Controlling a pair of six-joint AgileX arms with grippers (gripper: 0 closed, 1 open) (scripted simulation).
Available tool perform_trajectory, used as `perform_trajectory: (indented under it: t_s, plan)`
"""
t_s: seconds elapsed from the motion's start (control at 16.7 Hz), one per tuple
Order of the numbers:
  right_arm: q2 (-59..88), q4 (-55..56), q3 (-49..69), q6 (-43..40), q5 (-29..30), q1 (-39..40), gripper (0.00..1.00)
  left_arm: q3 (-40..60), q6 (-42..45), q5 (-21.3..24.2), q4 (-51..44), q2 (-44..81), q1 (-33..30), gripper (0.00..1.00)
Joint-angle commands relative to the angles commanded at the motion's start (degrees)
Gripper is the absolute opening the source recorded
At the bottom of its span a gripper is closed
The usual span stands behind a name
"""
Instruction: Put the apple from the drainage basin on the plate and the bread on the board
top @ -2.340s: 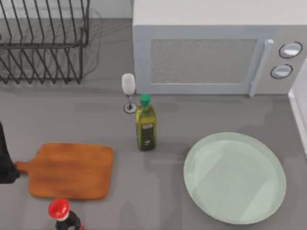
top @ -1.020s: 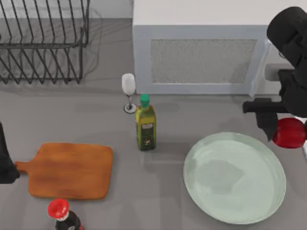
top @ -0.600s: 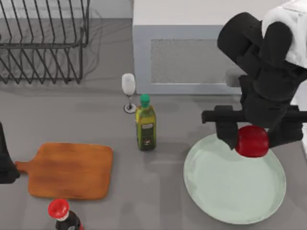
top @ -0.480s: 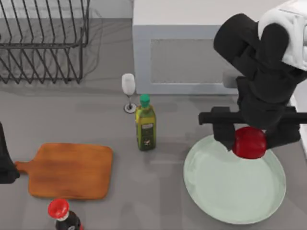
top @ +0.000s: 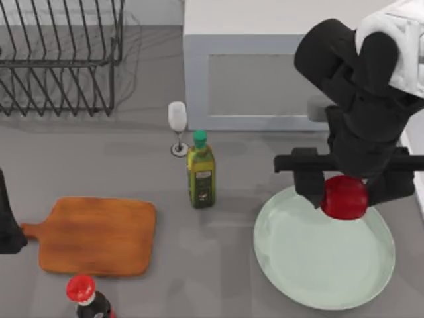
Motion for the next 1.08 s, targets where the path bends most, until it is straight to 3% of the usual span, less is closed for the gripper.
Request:
perform_trajectory:
  t_s: [0.54,1.08]
  plan:
    - [0.0,0.0,0.0,0.0,0.0,0.0,0.98,0.0,0.0,0.0,0.0,0.0,0.0,1.00]
    - [0.0,0.0,0.0,0.0,0.0,-0.1,1.00,0.0,0.0,0.0,0.0,0.0,0.0,1.00]
